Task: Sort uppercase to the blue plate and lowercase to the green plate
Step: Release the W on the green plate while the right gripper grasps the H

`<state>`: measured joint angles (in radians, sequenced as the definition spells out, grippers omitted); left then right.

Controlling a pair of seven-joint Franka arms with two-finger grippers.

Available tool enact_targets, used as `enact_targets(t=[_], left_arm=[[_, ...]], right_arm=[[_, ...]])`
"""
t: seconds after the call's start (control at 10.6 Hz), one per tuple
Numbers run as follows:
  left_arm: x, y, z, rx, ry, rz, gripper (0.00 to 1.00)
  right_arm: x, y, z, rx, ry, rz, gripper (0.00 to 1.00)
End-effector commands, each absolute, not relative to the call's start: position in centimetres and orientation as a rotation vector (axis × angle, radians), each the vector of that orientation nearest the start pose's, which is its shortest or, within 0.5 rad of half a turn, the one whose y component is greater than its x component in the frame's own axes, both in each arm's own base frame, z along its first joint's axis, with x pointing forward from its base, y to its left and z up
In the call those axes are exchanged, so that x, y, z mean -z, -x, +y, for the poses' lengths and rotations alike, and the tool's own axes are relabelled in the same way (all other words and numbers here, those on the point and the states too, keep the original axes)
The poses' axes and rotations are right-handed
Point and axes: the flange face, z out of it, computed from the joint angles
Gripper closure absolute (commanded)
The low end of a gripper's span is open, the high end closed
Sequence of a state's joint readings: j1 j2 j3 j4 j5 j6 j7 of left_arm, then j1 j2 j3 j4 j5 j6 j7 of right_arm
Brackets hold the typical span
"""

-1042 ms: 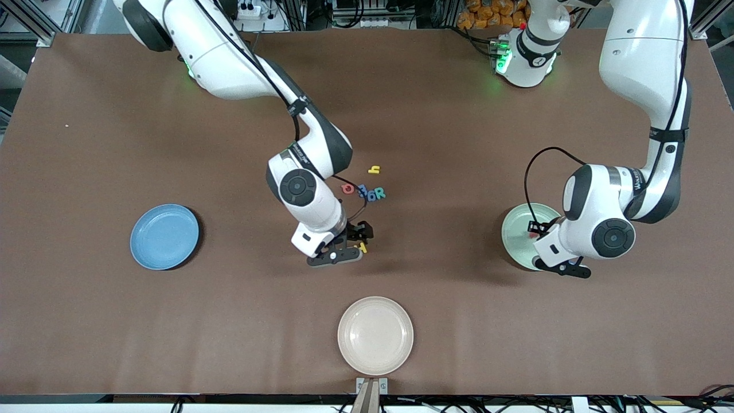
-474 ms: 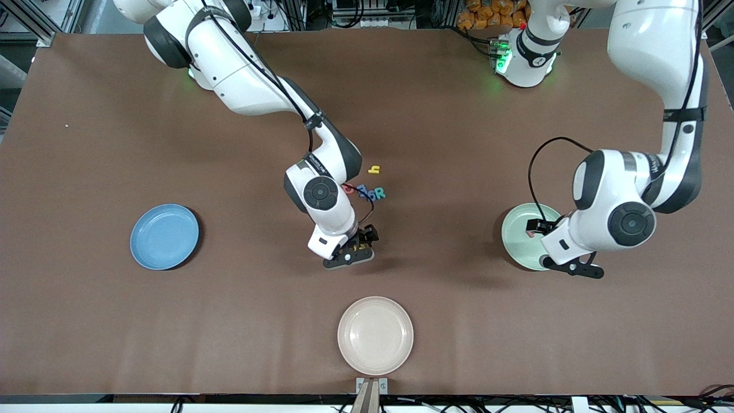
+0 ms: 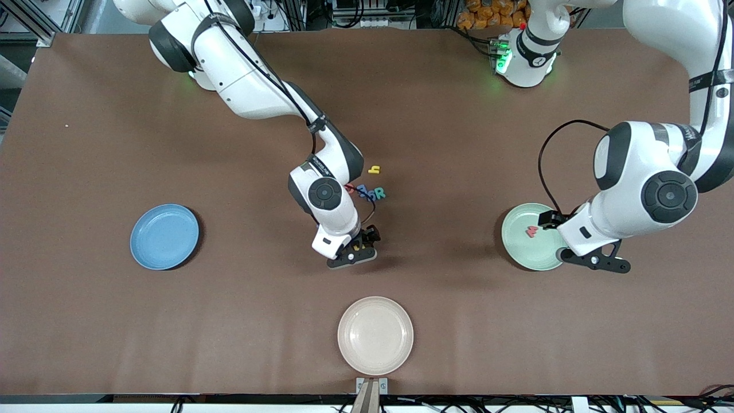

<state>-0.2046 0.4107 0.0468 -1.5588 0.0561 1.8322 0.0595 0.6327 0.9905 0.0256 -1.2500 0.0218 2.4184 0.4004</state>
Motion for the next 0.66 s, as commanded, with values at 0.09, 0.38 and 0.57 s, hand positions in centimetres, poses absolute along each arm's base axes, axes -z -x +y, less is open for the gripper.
enact_targets(t=[0.09, 0.38, 0.57], left_arm=[[-44.3, -64.2, -9.9, -0.140, 3.030, 0.379, 0.00], [-47.3, -63.6, -9.6, -0.073, 3.038, 0.382, 0.00], [-49.2, -63.2, -9.6, -0.027, 3.050, 0.380, 0.00]], right_arm=[[-17.1, -61.0, 47.7, 0.247, 2.985, -0.349, 0.00], [-17.1, -61.0, 47.7, 0.248, 2.985, -0.350, 0.00], [-17.0, -61.0, 47.7, 0.259, 2.994, -0.384, 0.75]])
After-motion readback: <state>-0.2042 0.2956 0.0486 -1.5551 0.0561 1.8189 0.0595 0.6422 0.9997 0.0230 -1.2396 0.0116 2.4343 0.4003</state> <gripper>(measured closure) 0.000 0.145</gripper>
